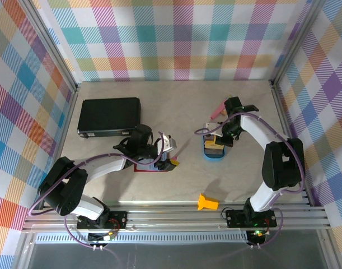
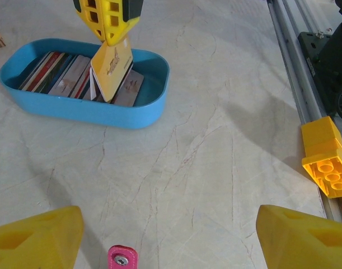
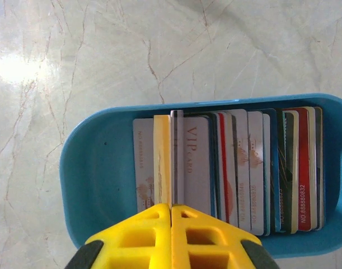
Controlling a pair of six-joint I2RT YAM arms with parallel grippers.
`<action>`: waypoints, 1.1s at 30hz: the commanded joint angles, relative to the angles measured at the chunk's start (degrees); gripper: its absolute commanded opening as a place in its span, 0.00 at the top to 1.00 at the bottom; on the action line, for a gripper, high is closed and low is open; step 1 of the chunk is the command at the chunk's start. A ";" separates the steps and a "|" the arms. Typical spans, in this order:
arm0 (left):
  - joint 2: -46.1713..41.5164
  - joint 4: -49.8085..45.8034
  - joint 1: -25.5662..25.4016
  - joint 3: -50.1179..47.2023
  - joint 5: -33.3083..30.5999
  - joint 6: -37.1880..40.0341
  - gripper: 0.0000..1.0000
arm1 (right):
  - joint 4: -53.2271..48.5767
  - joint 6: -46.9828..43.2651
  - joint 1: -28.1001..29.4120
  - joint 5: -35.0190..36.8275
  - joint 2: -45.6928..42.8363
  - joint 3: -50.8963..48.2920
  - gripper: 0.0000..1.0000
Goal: Put the credit cards into the card holder
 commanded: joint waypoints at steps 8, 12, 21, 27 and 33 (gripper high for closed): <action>-0.13 -2.68 -1.83 0.62 0.65 3.06 0.19 | -2.74 0.03 -0.35 -3.43 1.82 1.65 1.00; -0.03 -2.75 -1.93 0.66 0.65 3.03 0.20 | -3.07 0.21 -0.25 -3.19 3.65 2.55 1.00; 0.30 -2.77 -1.93 0.64 0.65 3.00 0.19 | -1.53 1.12 -0.25 -1.27 6.27 4.02 0.98; 0.73 -2.81 -2.02 0.72 0.60 3.02 0.19 | 2.61 3.17 -0.23 2.35 6.48 4.76 0.82; 0.86 -3.06 -2.20 0.77 0.64 3.13 0.20 | 3.46 3.51 -0.43 0.83 4.76 4.68 0.58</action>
